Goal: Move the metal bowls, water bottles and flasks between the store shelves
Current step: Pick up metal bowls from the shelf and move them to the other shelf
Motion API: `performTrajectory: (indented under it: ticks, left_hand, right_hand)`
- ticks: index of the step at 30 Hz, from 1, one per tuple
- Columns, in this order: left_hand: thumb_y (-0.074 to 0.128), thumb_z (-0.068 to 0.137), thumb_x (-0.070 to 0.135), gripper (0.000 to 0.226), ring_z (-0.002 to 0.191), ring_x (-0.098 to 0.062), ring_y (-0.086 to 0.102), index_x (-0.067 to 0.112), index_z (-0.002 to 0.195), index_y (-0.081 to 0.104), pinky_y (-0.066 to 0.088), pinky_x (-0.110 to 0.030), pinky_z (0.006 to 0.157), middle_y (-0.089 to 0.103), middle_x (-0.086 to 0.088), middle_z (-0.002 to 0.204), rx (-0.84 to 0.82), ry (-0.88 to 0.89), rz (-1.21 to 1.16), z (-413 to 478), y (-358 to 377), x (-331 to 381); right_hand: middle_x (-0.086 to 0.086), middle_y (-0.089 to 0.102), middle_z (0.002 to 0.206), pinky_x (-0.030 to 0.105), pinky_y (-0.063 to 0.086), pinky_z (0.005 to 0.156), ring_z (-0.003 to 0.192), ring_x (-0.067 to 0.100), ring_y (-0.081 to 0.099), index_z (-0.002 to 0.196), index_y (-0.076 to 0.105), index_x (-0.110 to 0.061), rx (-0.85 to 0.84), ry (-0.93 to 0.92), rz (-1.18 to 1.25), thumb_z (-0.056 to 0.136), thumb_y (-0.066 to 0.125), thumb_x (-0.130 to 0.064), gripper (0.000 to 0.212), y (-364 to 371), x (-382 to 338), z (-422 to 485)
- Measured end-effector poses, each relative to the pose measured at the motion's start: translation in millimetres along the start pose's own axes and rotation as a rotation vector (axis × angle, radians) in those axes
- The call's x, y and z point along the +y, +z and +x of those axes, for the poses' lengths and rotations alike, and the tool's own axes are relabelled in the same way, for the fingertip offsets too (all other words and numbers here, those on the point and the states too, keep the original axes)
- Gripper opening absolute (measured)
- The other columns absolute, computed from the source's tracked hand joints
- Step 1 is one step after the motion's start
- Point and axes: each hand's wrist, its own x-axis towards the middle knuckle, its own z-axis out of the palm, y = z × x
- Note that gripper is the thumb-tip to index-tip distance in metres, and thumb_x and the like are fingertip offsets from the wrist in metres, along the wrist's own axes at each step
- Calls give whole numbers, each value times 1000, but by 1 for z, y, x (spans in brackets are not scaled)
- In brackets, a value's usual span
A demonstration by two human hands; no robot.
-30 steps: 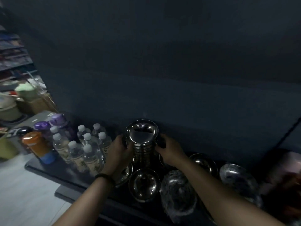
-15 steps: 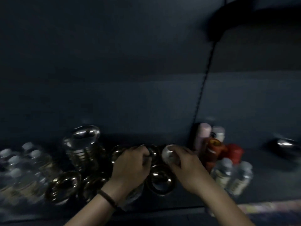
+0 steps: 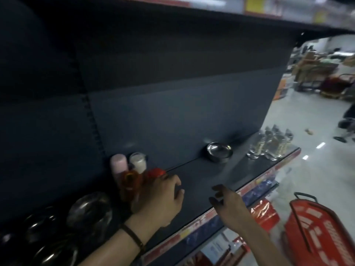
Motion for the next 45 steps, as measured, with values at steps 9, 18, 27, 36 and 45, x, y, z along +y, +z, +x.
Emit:
performTrajectory:
  ticks: [9, 18, 27, 36, 45]
  left_hand:
    - [64, 99, 48, 22, 106, -12, 67, 33, 116, 65, 60, -35, 89, 69, 10, 118, -173, -23, 90, 90, 101, 71]
    - [67, 101, 42, 24, 110, -10, 66, 28, 120, 67, 61, -32, 94, 68, 6, 121, -300, -246, 51, 127, 163, 87]
    - [65, 100, 46, 23, 112, -12, 64, 29, 117, 67, 57, -34, 95, 65, 7, 120, -317, -314, 87, 127, 174, 88]
    - [66, 100, 46, 24, 109, -15, 66, 31, 118, 66, 55, -31, 90, 61, 7, 121, -332, -388, 12, 128, 180, 96]
    - [66, 96, 59, 60, 121, -14, 61, 34, 148, 50, 55, -40, 102, 60, 6, 140, -319, -730, -504, 112, 196, 91]
  right_hand:
    - [15, 68, 131, 31, 50, 96, 115, 30, 69, 145, 56, -16, -100, 4, -170, 99, 69, -41, 54, -37, 134, 156]
    - [30, 65, 130, 41, 48, 99, 124, 46, 60, 155, 35, -4, -151, 16, -177, 98, 66, -29, 69, -34, 189, 289]
    - [29, 47, 143, 36, 48, 100, 130, 44, 54, 157, 36, -9, -233, 66, -164, 104, 56, -23, 58, -13, 186, 327]
    - [26, 46, 136, 9, 41, 70, 91, 16, 46, 114, 59, -14, -32, -69, 37, 107, 56, -25, 13, 12, 205, 261]
    - [-4, 41, 156, 38, 63, 87, 121, 29, 66, 105, 63, -43, 104, -274, 292, 90, 79, -32, 24, 18, 198, 154]
